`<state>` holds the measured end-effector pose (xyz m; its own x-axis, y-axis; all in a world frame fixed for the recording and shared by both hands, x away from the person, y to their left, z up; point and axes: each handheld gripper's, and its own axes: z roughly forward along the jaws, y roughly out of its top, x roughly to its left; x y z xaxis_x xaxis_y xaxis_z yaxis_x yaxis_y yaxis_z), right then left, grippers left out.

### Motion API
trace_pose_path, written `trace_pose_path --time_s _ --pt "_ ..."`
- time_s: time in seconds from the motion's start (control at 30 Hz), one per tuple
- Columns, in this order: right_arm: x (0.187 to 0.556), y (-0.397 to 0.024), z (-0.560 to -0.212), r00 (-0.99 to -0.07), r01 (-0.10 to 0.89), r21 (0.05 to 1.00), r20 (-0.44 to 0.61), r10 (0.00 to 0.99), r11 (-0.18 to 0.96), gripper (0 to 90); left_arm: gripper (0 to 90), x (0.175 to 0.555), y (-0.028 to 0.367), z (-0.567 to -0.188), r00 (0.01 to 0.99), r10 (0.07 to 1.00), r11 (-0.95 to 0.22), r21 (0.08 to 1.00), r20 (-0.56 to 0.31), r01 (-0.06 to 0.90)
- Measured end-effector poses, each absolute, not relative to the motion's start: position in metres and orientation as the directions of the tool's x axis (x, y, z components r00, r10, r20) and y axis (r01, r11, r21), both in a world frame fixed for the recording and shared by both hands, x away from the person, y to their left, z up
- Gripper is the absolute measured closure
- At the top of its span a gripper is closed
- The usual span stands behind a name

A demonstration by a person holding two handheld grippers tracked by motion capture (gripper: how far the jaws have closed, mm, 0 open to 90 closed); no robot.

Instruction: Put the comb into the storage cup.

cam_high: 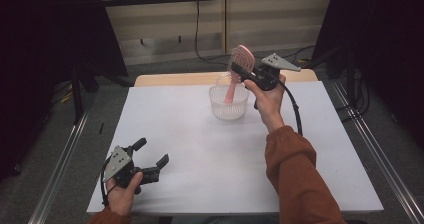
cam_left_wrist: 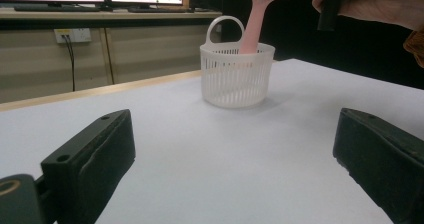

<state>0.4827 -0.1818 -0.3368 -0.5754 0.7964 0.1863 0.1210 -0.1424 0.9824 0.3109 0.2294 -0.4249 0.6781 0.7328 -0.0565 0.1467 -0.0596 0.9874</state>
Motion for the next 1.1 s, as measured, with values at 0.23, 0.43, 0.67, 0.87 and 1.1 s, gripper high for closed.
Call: trace_pose_path --time_s 0.23,0.43,0.67,0.87,1.1 --pt "0.486 -0.176 -0.346 -0.581 0.146 0.982 0.184 0.793 -0.121 64.5 3.5 0.310 0.227 -0.424 0.682 0.730 -0.079 0.986 -0.041 0.144" --pt "0.491 -0.172 -0.353 -0.580 0.157 0.981 0.186 0.793 -0.115 64.5 3.5 0.308 0.226 -0.424 0.686 0.727 -0.086 0.987 -0.031 0.135" --pt "0.494 -0.166 -0.363 -0.582 0.173 0.979 0.188 0.791 -0.106 64.5 3.6 0.309 0.226 -0.424 0.683 0.730 -0.084 0.986 -0.036 0.142" --pt "0.495 -0.161 -0.370 -0.584 0.188 0.978 0.183 0.791 -0.088 64.5 3.8 0.309 0.227 -0.424 0.681 0.731 -0.082 0.986 -0.038 0.144" --pt "0.499 -0.158 -0.375 -0.582 0.196 0.977 0.189 0.791 -0.089 64.5 3.8 0.310 0.227 -0.424 0.680 0.732 -0.079 0.986 -0.043 0.147"
